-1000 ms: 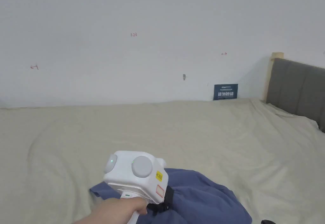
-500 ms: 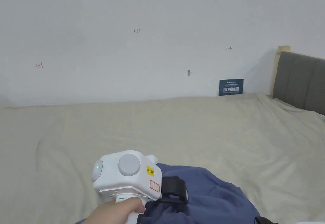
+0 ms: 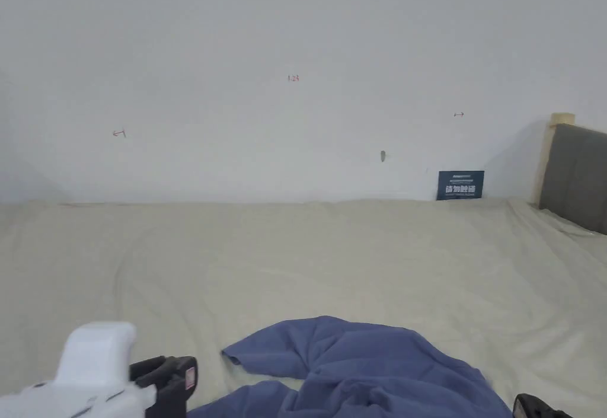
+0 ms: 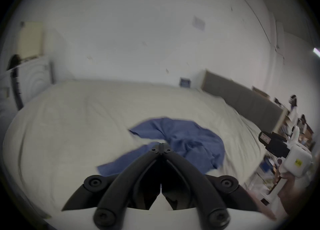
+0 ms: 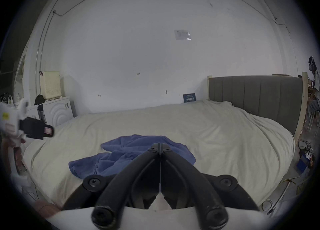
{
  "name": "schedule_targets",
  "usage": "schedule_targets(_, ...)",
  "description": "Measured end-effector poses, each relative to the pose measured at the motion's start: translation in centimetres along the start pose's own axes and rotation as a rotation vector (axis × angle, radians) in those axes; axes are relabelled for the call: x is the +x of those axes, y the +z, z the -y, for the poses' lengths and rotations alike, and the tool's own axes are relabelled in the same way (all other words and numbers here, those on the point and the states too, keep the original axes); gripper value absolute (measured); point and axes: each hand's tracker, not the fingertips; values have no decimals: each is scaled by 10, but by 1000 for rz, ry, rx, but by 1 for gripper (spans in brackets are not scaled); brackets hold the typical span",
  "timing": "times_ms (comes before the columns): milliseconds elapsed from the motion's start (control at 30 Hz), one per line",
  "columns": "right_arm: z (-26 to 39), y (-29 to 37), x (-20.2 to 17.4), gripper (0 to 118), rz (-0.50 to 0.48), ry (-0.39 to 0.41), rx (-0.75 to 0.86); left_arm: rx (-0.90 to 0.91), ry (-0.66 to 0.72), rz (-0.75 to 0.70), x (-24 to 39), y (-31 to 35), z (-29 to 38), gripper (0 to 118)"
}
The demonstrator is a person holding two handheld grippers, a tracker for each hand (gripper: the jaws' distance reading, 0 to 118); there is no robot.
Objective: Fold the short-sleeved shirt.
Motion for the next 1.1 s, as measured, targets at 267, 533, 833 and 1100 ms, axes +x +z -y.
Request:
schedule_targets(267,8,14,-15,0,-7,29,118,259,15,-217,4,70,58,0)
schedule_targets(533,10,17,-18,0,-13,20,140,257,-5,-318,13,65,72,0)
schedule_targets(833,7,0,-23,0,-67,68,73,-369,262,-53,-67,-20,-28,0)
schedule_targets(1100,28,0,-34,0,-140,57,12,-611,385,-153,-142,-136,16,17)
